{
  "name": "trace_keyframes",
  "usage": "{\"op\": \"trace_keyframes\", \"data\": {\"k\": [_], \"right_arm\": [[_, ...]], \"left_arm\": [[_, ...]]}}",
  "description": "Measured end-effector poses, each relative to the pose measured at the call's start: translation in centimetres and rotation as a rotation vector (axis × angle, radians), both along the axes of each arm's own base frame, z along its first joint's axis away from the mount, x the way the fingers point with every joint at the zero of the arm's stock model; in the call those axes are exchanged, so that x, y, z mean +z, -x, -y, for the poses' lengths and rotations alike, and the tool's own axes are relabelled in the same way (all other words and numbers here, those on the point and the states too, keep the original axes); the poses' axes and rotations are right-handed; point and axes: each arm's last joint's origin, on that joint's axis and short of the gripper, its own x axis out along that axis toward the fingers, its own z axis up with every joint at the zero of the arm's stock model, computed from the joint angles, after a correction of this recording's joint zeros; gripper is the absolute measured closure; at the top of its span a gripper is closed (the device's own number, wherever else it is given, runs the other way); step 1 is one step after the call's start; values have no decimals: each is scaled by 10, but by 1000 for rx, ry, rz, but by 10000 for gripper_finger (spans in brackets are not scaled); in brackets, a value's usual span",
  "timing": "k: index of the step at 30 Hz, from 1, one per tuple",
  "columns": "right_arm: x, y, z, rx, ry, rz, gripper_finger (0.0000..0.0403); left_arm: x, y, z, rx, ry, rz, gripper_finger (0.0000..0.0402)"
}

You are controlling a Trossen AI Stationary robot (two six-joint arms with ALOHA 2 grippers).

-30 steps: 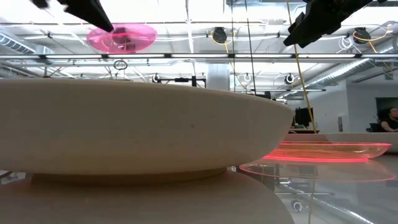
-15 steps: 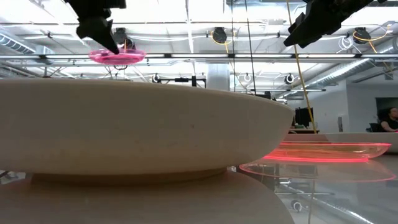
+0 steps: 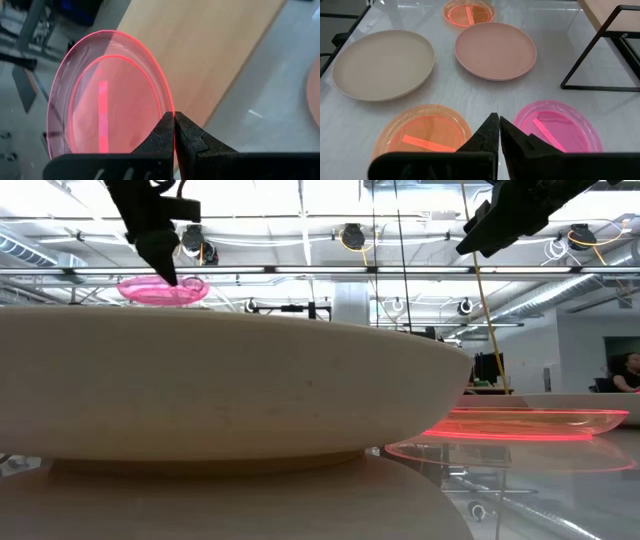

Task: Place and stack plates onto a shelf
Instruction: Put the bottom small pink plate on the shelf

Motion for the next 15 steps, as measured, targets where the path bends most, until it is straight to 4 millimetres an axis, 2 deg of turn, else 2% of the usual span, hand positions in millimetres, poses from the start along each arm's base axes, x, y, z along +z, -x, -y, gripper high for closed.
{"op": "trace_keyframes", "data": {"k": [15], "right_arm": [[0, 0, 0, -1, -2, 4, 403]], "left_arm": [[0, 10, -26, 174, 4, 41, 401]]}}
